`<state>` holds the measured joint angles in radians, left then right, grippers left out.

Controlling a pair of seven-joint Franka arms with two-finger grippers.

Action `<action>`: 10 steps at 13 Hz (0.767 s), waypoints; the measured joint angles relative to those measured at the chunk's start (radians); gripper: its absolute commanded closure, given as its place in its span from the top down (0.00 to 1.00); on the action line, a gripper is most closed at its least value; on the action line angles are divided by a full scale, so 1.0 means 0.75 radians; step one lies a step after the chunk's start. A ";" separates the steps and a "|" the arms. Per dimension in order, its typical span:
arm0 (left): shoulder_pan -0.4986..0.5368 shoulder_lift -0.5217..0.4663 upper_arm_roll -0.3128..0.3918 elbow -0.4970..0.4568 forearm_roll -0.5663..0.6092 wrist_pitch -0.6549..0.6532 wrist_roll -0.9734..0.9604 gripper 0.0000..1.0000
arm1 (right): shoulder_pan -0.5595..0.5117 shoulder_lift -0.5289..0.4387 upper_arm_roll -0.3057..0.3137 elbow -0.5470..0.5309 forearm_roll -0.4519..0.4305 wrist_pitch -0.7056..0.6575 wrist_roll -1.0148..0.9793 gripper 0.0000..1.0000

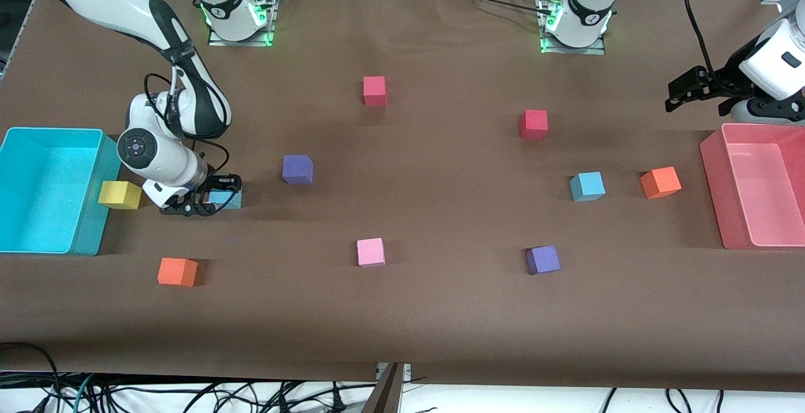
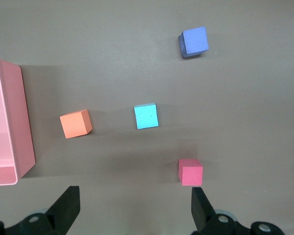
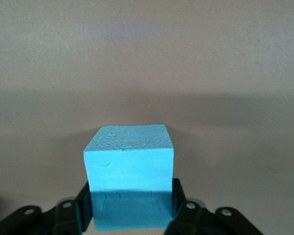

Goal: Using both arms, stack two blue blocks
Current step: 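Lift the light blue cube with the right gripper toward the table center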

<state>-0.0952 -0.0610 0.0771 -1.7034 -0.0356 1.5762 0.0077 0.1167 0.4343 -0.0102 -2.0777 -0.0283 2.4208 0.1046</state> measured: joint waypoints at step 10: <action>0.005 0.000 0.013 0.000 0.000 0.000 0.000 1.00 | 0.200 0.000 0.022 0.545 0.000 -0.674 0.060 0.00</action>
<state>-0.0912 -0.0611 0.0867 -1.7036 -0.0356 1.5762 0.0077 0.2663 0.4339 0.0062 -1.6692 -0.0281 1.9150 0.1495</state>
